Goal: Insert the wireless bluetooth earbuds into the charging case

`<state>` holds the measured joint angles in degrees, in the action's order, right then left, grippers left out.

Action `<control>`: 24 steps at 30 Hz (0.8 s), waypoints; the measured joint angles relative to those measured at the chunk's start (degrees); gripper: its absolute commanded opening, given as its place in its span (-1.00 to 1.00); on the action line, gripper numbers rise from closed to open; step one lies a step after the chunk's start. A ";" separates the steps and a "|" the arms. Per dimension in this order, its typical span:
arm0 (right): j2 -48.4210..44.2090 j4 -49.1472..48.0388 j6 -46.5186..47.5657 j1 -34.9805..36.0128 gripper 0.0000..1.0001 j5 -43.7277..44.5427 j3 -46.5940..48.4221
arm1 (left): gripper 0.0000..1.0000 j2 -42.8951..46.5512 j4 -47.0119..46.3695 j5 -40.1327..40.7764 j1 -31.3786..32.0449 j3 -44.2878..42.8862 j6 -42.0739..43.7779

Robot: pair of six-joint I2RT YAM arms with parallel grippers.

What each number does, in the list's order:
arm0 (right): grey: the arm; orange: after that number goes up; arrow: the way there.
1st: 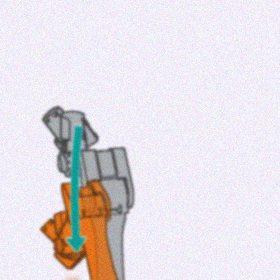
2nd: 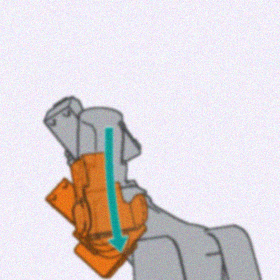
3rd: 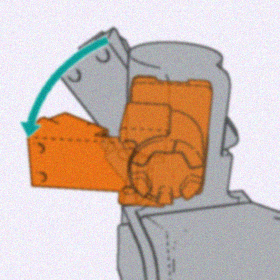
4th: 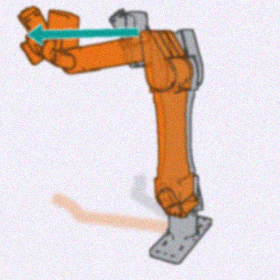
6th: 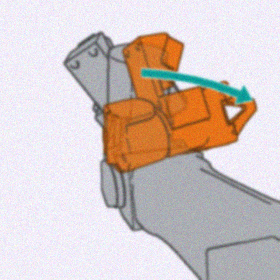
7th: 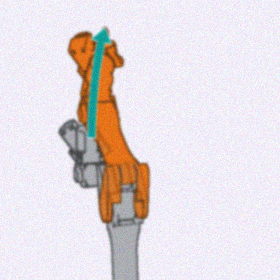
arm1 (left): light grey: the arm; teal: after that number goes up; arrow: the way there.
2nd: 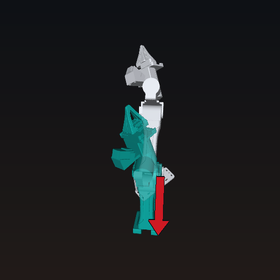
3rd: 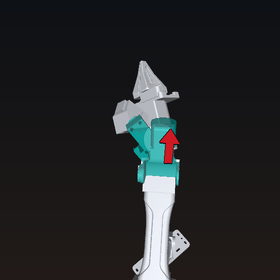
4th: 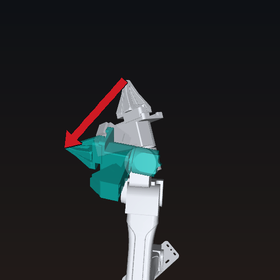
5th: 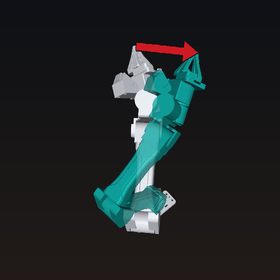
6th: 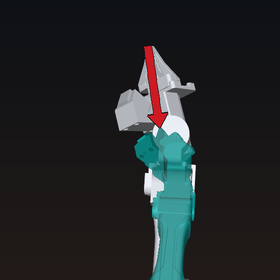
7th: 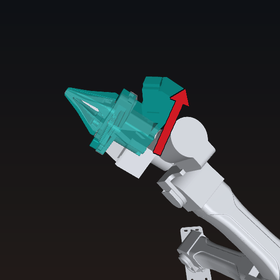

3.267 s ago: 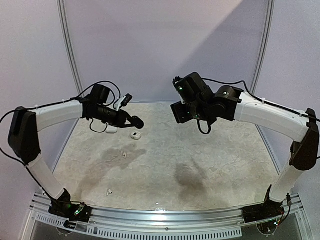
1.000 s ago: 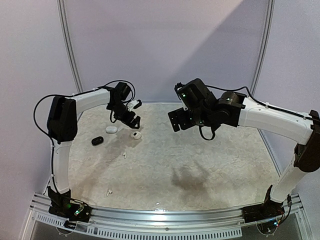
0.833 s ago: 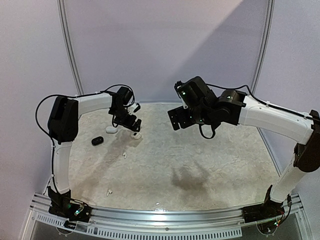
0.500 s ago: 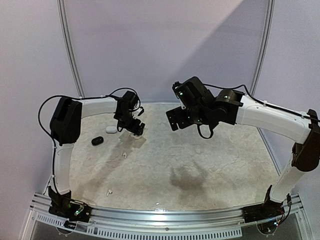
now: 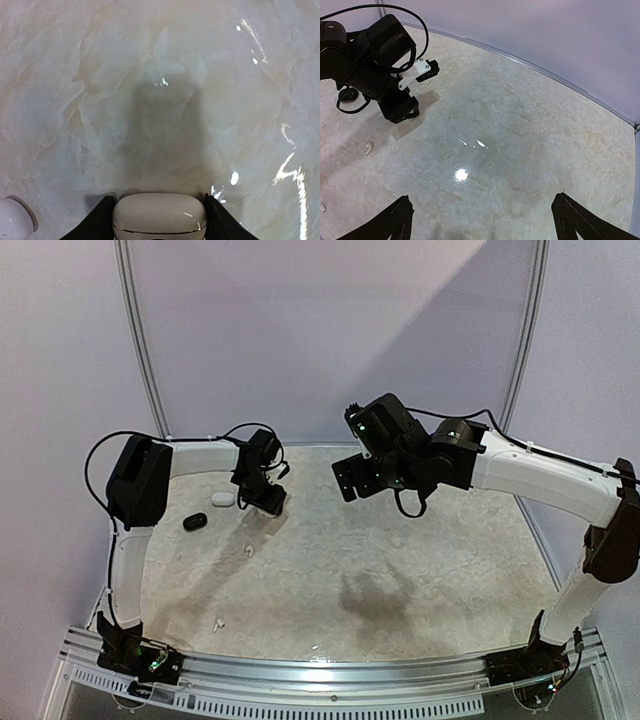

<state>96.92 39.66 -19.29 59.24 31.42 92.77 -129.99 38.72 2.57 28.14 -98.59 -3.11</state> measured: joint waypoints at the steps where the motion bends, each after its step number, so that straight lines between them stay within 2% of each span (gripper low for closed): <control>1: 0.00 0.00 0.00 0.00 0.98 0.02 0.00 | 0.14 0.00 0.02 -0.09 0.00 0.00 -0.04; 2: 0.00 0.00 0.00 0.00 0.98 0.02 0.00 | 0.08 0.00 0.02 -0.11 0.00 0.00 -0.13; 6: 0.00 -0.02 0.00 0.00 0.98 0.04 0.00 | -0.41 0.11 0.00 -0.17 0.00 0.09 -0.15; 10: 0.00 -0.02 0.00 0.00 0.98 0.07 0.00 | -1.00 0.22 0.42 -0.39 0.00 0.15 -0.13; 18: -0.04 -0.24 -0.35 -1.46 0.98 -1.16 0.00 | -1.00 3.32 3.80 -3.67 0.00 -1.11 4.92; 24: -3.39 -5.51 -1.05 -6.69 0.98 -8.48 -2.82 | -1.00 14.97 5.31 -8.76 0.50 -1.25 19.06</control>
<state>93.54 34.15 -20.34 52.56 22.94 89.95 -115.02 44.03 -6.20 28.64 -99.83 15.94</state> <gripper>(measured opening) 0.988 0.581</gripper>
